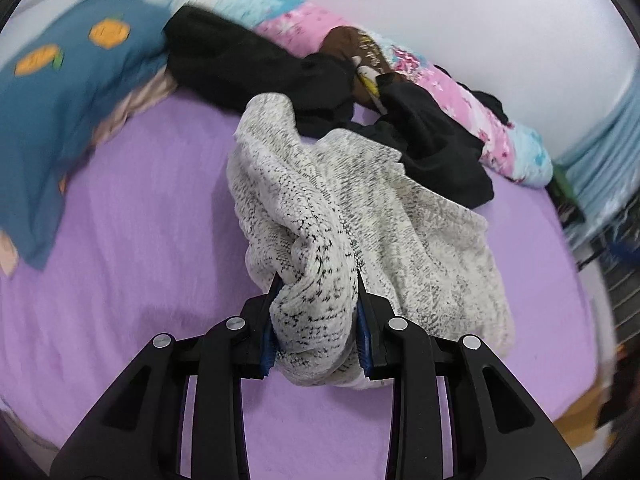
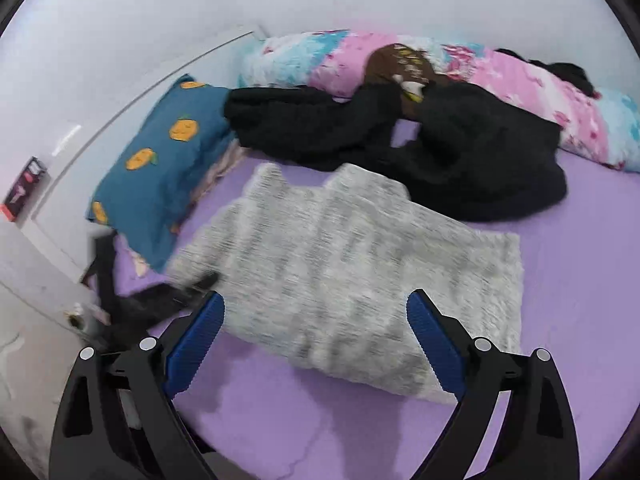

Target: Fold large clothes

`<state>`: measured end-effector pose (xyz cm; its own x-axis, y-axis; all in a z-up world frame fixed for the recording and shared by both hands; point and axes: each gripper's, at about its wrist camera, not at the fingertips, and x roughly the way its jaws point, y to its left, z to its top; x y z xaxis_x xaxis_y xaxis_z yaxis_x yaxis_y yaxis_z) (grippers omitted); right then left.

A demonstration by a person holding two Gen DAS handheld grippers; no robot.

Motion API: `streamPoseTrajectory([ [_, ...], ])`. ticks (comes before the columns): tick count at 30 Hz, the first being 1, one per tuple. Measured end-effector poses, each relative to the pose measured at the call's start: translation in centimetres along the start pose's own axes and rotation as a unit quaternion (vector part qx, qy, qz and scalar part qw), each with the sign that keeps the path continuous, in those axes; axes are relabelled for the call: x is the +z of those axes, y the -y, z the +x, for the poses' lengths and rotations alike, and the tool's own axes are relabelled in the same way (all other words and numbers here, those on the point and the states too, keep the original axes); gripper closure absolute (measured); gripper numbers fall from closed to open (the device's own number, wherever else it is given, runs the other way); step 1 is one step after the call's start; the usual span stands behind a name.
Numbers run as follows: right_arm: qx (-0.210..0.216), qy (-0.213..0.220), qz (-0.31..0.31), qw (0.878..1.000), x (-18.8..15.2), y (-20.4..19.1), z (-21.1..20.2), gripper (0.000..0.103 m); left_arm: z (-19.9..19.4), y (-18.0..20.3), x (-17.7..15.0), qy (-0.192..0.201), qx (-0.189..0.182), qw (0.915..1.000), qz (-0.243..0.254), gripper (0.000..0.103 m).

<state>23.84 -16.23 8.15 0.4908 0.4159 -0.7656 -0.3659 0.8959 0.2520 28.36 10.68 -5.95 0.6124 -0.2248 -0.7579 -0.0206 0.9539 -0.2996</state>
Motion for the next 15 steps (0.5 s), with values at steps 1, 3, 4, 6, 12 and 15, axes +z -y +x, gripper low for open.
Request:
streamPoseTrajectory([
  [1,0.007,-0.004,-0.005,1.000,1.1,-1.3,-0.4,0.012,0.0,0.8,0.0,0.004,0.009,0.9999,0.012,0.074],
  [3,0.013,-0.026,-0.022,0.999,3.3,-4.2,-0.5,0.011,0.3,2.4,-0.1,0.012,0.030,0.9987,0.041,0.074],
  [4,0.011,-0.040,-0.032,0.999,4.3,-5.6,-0.3,0.010,0.4,3.0,-0.2,0.014,0.037,0.9979,0.050,0.074],
  [6,-0.004,-0.063,-0.053,0.997,5.8,-8.1,0.2,0.008,0.9,4.5,-0.6,0.019,0.059,0.9949,0.079,0.074],
  [12,-0.069,-0.168,-0.146,0.973,9.3,-16.5,6.3,0.007,1.5,6.8,-1.0,0.030,0.076,0.9898,0.116,0.074],
  [15,-0.119,-0.208,-0.173,0.955,10.5,-18.3,10.4,0.007,1.8,7.0,-0.8,0.028,0.067,0.9911,0.111,0.074],
])
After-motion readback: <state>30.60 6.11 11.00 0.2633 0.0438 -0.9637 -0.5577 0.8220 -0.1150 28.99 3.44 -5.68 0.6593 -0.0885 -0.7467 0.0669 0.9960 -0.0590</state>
